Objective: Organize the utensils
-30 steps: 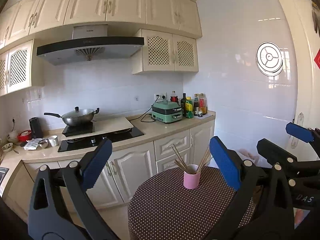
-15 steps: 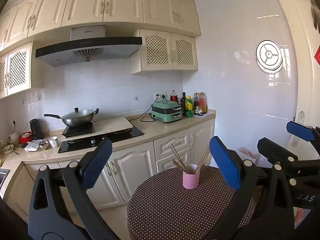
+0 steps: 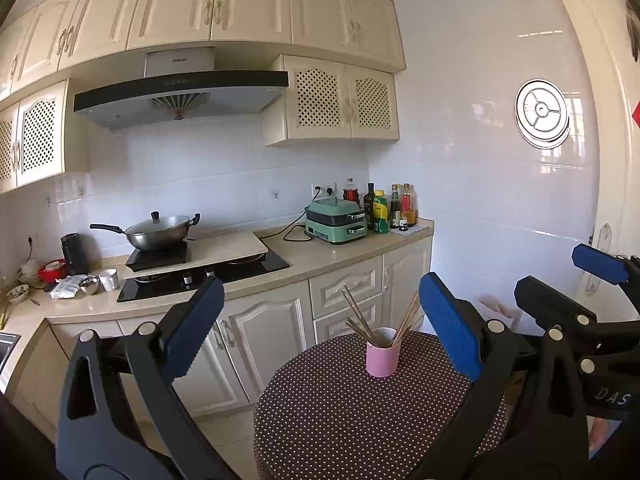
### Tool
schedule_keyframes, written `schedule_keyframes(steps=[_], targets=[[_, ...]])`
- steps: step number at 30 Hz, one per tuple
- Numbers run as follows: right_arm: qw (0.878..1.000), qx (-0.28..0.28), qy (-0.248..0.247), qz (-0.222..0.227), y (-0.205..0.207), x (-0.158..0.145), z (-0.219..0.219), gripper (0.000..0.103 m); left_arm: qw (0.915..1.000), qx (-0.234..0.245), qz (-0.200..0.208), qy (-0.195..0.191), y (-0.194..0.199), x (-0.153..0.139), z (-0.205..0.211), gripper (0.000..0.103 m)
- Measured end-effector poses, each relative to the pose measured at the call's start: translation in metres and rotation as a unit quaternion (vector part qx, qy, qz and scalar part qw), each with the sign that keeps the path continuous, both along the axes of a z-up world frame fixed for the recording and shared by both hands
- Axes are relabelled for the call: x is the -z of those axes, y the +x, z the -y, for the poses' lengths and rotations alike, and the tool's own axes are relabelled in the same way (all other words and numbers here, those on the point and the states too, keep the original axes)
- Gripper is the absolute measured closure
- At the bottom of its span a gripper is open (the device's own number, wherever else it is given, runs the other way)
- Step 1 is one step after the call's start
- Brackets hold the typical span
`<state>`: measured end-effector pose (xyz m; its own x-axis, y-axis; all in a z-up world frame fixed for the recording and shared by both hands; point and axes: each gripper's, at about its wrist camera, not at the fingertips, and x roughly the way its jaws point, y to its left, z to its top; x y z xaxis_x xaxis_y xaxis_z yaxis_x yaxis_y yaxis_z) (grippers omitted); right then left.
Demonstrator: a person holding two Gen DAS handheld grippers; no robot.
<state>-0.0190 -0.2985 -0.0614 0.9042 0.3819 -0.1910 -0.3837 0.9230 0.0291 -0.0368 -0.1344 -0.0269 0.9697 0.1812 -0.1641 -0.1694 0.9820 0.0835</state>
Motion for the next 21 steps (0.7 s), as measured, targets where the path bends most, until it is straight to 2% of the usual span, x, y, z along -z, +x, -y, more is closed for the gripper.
schedule_keyframes(steps=[21], targets=[[1.0,0.0,0.0,-0.008,0.0028,-0.0002,-0.0044,0.013,1.0,-0.001,-0.007,-0.001,0.0032,-0.0035,-0.0082,0.007]])
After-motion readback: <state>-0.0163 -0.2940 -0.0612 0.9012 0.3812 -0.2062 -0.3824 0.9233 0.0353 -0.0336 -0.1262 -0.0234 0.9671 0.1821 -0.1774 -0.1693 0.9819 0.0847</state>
